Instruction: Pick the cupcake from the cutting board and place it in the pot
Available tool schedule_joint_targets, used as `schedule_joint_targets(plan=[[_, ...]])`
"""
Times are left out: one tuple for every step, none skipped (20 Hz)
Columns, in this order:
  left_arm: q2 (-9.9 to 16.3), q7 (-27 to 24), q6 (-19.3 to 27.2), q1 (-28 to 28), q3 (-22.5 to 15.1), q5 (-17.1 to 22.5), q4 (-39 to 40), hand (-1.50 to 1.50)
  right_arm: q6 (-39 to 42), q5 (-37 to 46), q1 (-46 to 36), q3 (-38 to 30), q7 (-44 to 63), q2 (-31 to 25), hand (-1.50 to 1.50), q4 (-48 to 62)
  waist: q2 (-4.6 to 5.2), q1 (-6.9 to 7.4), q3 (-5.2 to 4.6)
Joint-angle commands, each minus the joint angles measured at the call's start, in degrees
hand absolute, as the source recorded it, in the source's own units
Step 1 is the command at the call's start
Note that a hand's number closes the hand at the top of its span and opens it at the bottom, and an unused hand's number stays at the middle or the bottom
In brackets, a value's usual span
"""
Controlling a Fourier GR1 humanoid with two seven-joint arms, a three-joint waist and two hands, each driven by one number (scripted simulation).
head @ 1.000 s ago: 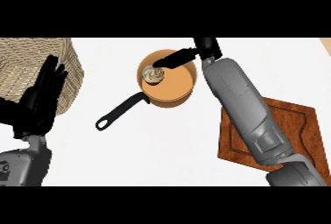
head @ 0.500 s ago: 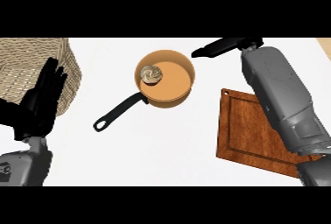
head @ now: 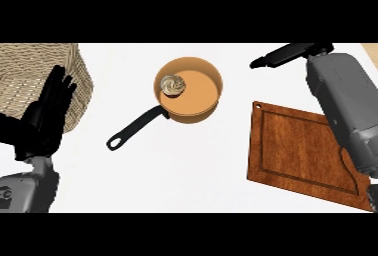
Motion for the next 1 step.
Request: schedule_joint_targets(plan=[[-0.5,0.9,0.7,-2.7,0.5,-0.7,1.8,0.0,0.1,0.2,-0.3,-0.5,-0.5,1.0,-1.5,0.0,-0.08,-0.27,0.0]])
